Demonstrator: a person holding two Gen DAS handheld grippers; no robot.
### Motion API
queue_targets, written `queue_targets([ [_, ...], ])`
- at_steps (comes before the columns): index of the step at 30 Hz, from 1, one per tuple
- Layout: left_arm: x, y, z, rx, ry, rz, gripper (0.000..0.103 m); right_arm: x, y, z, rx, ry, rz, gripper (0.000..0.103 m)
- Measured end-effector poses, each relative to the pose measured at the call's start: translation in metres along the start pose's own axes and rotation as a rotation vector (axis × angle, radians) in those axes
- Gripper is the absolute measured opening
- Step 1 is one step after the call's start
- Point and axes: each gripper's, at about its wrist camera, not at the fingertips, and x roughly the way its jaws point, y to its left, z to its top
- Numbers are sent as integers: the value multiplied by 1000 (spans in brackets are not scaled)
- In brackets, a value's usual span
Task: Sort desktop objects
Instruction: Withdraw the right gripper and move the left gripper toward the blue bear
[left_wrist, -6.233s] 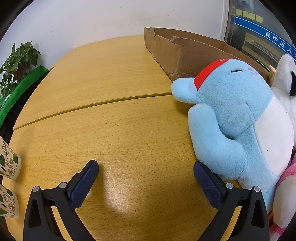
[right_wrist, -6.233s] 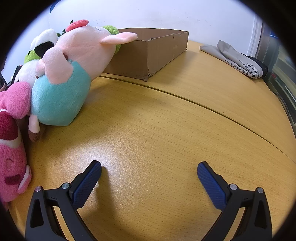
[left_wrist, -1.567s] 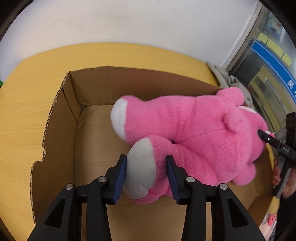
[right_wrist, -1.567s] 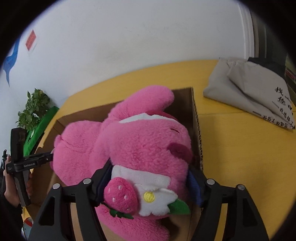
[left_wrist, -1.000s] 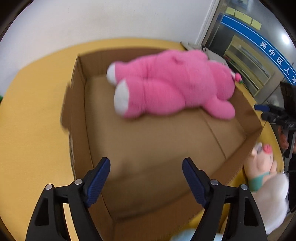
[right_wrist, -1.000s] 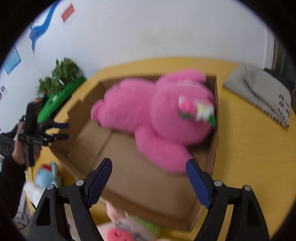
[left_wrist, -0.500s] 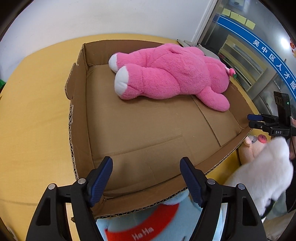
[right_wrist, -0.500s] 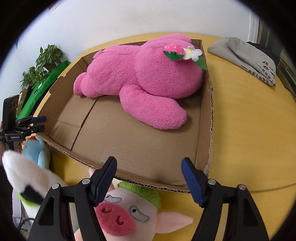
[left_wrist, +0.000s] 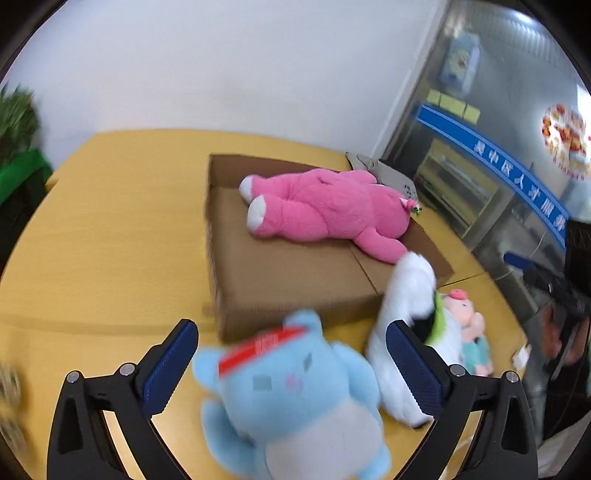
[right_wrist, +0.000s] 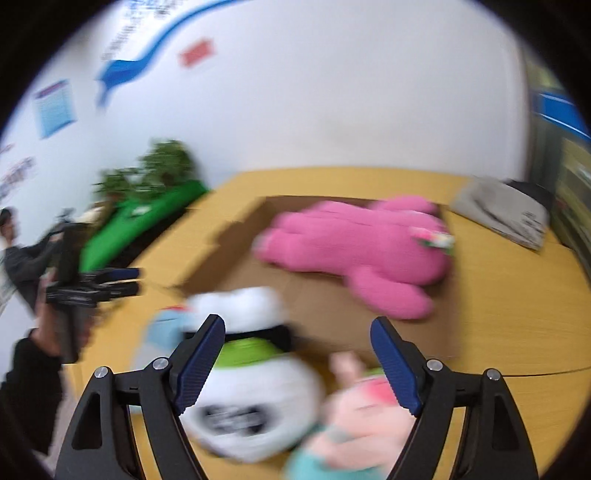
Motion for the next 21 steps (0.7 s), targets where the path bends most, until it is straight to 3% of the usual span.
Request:
queue_targets([
  [3, -14, 3, -29, -53, -9, -9, 103, -2, 29, -22, 16, -21, -7, 81],
  [8, -20, -12, -68, -70, -22, 16, 103, 8, 33, -59, 125, 6, -85, 83],
  [12, -21, -22, -84, -90, -32, -23, 103, 9, 36, -81, 135, 15, -117, 83],
  [15, -18, -32, -89, -80, -29, -67, 103, 4, 42, -93, 118, 4, -148, 93],
  [16, -17, -36, -90, -72, -26, -73, 103, 0, 42, -95, 117, -3, -148, 103],
  [21, -11, -58, -99, -46, -13, -103, 103, -13, 40, -105, 123, -15, -148, 103],
])
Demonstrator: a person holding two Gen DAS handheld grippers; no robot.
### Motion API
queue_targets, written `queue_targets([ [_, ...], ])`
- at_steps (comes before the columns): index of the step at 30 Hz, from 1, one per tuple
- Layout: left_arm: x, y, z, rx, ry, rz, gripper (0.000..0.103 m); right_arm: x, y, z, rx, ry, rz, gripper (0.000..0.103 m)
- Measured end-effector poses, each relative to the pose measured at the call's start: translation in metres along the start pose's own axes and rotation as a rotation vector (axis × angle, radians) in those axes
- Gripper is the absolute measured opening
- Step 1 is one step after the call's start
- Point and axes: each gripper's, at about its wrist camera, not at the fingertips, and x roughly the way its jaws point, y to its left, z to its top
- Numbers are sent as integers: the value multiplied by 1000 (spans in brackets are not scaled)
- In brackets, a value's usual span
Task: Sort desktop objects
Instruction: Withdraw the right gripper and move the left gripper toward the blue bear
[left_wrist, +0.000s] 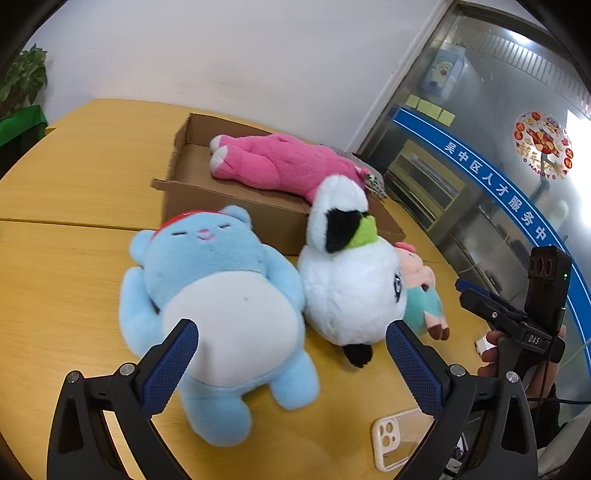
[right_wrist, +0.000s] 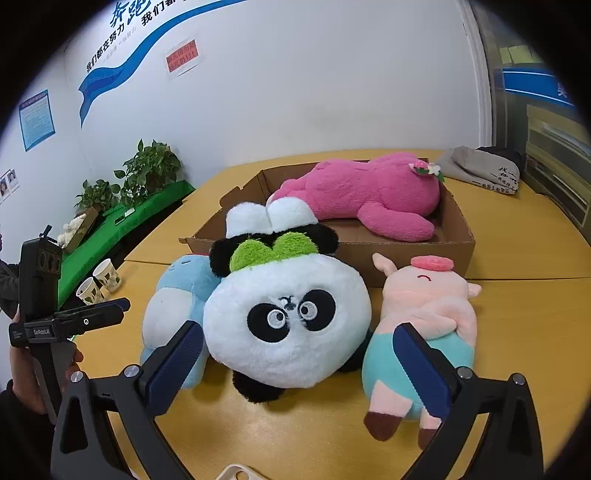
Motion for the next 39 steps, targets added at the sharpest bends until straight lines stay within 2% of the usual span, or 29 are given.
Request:
queue_targets([
  [11, 8, -30, -11, 0, -10, -27, 103, -13, -10, -9, -4, 10, 34, 103],
  [17, 17, -42, -11, 21, 4, -32, 103, -6, -15, -16, -2, 26, 39, 103],
  [26, 33, -57, -9, 44, 20, -69, 103, -18, -69, -17, 96, 6, -27, 103],
  [30, 37, -58, -6, 39, 29, -81, 103, -20, -80, -17, 128, 11, -30, 103],
  [34, 28, -46, -2, 21, 4, -62, 103, -15, -57, -9, 88, 14, 53, 103],
  [39, 3, 3, 3, -34, -33, 0, 103, 21, 21, 8, -76, 62, 199, 103],
])
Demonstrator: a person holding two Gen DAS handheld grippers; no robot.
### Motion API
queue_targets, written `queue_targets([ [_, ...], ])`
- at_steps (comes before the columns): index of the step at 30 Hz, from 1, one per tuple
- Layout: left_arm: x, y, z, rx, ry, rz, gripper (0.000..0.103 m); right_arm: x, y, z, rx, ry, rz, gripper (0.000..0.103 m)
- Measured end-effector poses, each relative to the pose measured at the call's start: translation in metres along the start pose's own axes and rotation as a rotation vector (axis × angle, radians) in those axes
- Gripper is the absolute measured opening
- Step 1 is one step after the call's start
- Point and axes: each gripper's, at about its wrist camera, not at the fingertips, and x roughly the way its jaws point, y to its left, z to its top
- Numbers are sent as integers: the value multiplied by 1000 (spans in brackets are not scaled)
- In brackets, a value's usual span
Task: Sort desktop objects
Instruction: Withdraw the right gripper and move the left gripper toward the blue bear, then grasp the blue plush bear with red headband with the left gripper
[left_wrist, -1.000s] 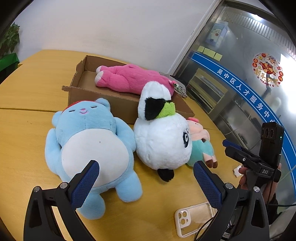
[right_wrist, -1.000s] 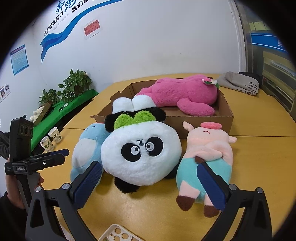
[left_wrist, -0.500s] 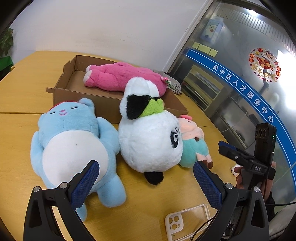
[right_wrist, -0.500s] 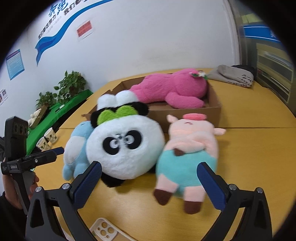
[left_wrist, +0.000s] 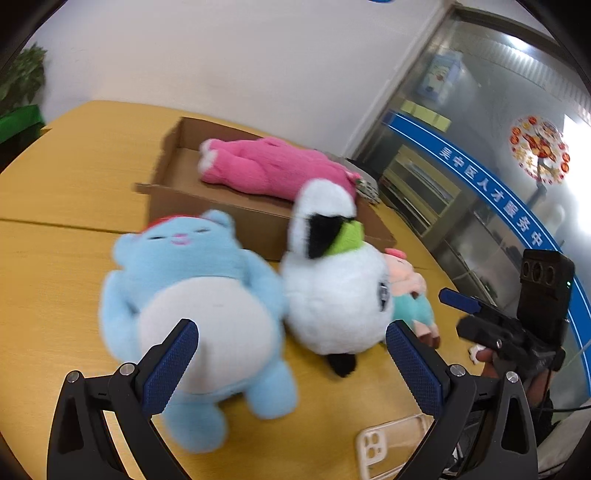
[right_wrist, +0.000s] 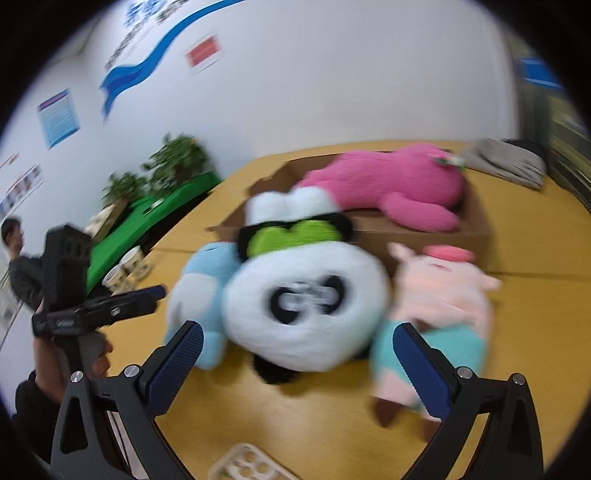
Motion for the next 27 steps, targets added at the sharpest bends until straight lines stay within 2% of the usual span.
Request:
queue_targets([
  [4, -4, 55, 2, -49, 10, 26, 103, 54, 46, 15, -70, 78, 149, 103],
  [6, 2, 82, 4, -75, 23, 35, 103, 81, 60, 22, -66, 101, 190, 103],
  [9, 23, 129, 8, -170, 44, -1, 102, 123, 65, 31, -2, 129, 210, 101],
  [13, 53, 158, 8, -222, 104, 2, 101, 149, 58, 33, 5, 145, 39, 84],
  [18, 67, 162, 11, -223, 97, -74, 100, 145, 38, 27, 11, 156, -117, 83],
  [20, 70, 164, 12, -223, 98, -88, 96, 148, 31, 30, 9, 165, -164, 83],
  [21, 71, 166, 13, -228, 100, -92, 89, 150, 28, 32, 1, 169, -189, 83],
  [23, 73, 170, 12, -230, 115, -81, 65, 157, 28, 34, -23, 173, -240, 83],
  [24, 74, 171, 12, -229, 126, -73, 39, 161, 29, 35, -33, 176, -257, 83],
  [25, 76, 173, 11, -231, 136, -76, 31, 165, 29, 34, -41, 181, -270, 83],
  [27, 77, 175, 10, -235, 144, -85, 31, 170, 31, 31, -56, 199, -285, 82],
])
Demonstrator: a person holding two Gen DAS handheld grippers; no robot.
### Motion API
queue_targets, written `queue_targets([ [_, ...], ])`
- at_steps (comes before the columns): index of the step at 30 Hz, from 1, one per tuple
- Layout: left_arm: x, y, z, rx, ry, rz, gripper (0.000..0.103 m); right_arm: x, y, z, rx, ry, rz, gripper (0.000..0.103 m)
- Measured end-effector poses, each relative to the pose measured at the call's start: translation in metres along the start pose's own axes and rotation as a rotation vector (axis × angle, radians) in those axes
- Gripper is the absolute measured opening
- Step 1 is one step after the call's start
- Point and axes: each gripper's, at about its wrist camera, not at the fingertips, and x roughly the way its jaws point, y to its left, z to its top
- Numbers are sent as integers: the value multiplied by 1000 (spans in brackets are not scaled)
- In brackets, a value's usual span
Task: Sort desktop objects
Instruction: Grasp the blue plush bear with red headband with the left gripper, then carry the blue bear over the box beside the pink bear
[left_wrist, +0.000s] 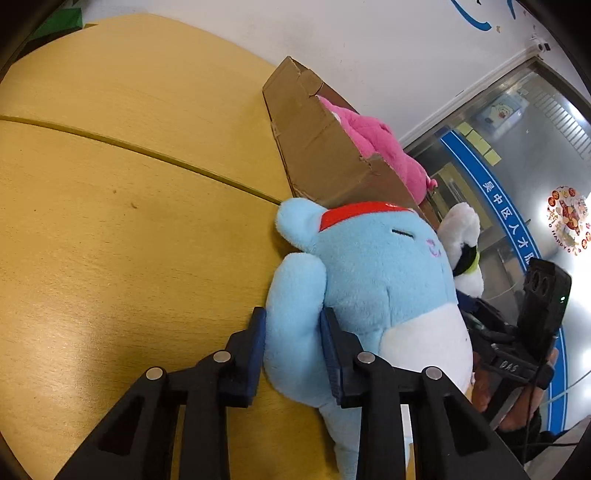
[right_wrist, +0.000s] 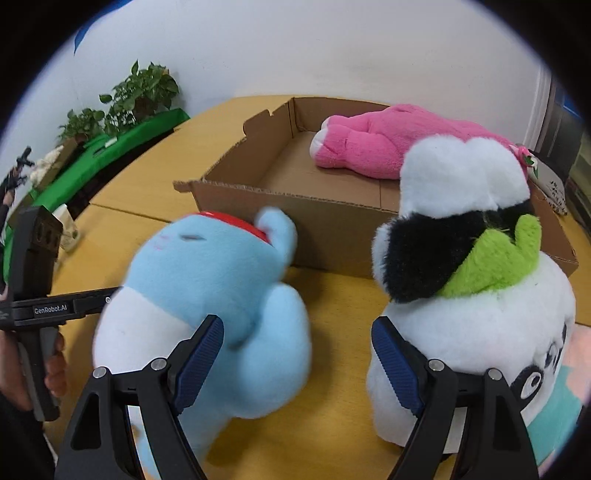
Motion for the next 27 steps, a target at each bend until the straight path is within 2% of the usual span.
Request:
queue_targets([
  [4, 0, 1, 0, 5, 7, -10, 30, 3, 2, -5, -17, 17, 11, 74],
  [6, 2, -2, 0, 11, 13, -17, 30, 7, 2, -5, -18, 33, 34, 64],
  [8, 0, -5, -1, 25, 10, -19, 30, 12, 5, -7, -17, 58, 55, 45],
  [9, -3, -7, -3, 29, 5, -18, 29, 15, 7, -9, -14, 71, 70, 38],
  [10, -6, -8, -4, 34, 0, -16, 29, 17, 8, -11, -8, 85, 86, 36],
  [17, -20, -11, -15, 55, 11, -12, 29, 37, -5, -28, 123, 173, 274, 38],
  [19, -19, -11, -15, 60, 16, 6, 29, 36, -5, -27, 124, 167, 279, 36],
  [20, -19, -11, -14, 62, 19, 15, 29, 34, -2, -27, 121, 153, 290, 29],
  [23, -19, -17, -13, 72, 18, 46, 24, 15, 6, -24, 83, 93, 289, 22],
  [27, -35, -39, 0, 111, -29, 33, 21, -23, 0, -4, 64, -38, 294, 18],
])
